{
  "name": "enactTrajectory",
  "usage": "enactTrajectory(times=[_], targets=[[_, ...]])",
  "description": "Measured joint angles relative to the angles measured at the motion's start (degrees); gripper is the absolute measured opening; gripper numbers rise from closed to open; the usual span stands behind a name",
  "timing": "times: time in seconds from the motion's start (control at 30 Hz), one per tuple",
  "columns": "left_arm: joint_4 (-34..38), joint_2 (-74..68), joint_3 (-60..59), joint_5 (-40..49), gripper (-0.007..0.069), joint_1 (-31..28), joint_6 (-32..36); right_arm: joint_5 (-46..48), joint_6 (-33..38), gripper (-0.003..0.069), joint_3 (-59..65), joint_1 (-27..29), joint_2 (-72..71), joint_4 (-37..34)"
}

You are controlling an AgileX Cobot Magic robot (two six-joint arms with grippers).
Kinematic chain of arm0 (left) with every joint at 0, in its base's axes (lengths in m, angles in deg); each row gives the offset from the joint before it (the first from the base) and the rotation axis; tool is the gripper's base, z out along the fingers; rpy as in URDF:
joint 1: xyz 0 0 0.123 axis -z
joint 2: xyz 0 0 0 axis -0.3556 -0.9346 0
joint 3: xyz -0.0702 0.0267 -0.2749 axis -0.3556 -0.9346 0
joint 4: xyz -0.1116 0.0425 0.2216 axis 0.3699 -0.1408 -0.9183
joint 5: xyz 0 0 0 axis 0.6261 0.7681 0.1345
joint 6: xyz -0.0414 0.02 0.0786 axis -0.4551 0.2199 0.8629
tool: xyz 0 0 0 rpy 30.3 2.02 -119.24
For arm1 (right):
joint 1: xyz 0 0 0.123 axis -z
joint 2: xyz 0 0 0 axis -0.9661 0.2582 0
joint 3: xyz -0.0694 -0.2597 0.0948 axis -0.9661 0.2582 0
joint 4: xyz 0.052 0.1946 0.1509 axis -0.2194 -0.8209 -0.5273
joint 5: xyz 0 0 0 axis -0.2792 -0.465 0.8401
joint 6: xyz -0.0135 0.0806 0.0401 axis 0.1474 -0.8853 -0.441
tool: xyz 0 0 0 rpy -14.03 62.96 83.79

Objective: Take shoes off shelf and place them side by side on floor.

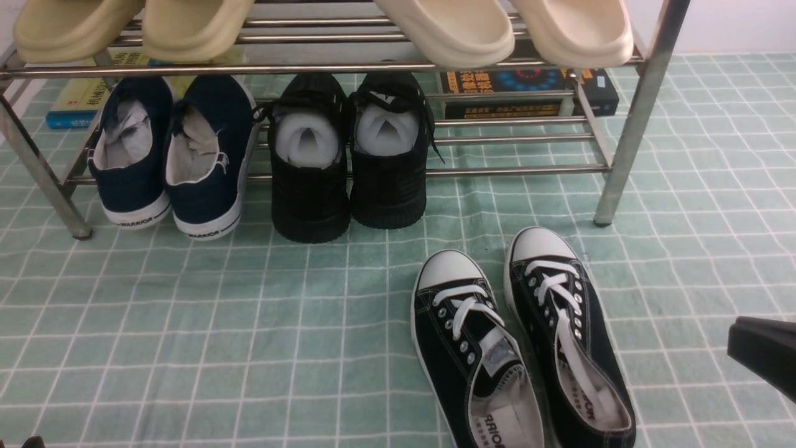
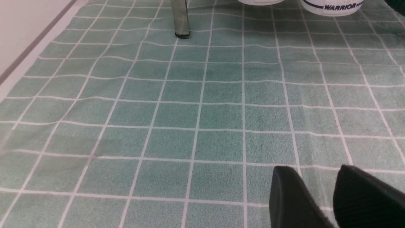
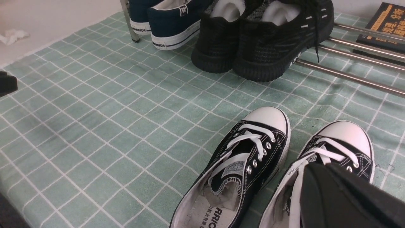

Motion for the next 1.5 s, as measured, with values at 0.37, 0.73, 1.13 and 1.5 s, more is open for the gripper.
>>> enactTrajectory(times=[0.37,0.73,1.13,1.5], targets=[[0.0,0.0,0.0,0.0,0.0242,0.0,0.0,0.0,0.0,0.0,0.0,0.0,0.0,0.0],[0.0,0.0,0.0,0.0,0.0242,0.0,0.0,-0.3,0.0,0.0008,1.0,0.1,-1.3,0.0],[0.0,0.0,0.0,0.0,0.0242,0.0,0.0,-1.6,0.0,0.0022,17.9,21.2,-17.4,0.3],[0.0,0.0,0.0,0.0,0.0242,0.0,0.0,3.8,0.0,0.0038,27.2,40.2,-29.0,3.0]])
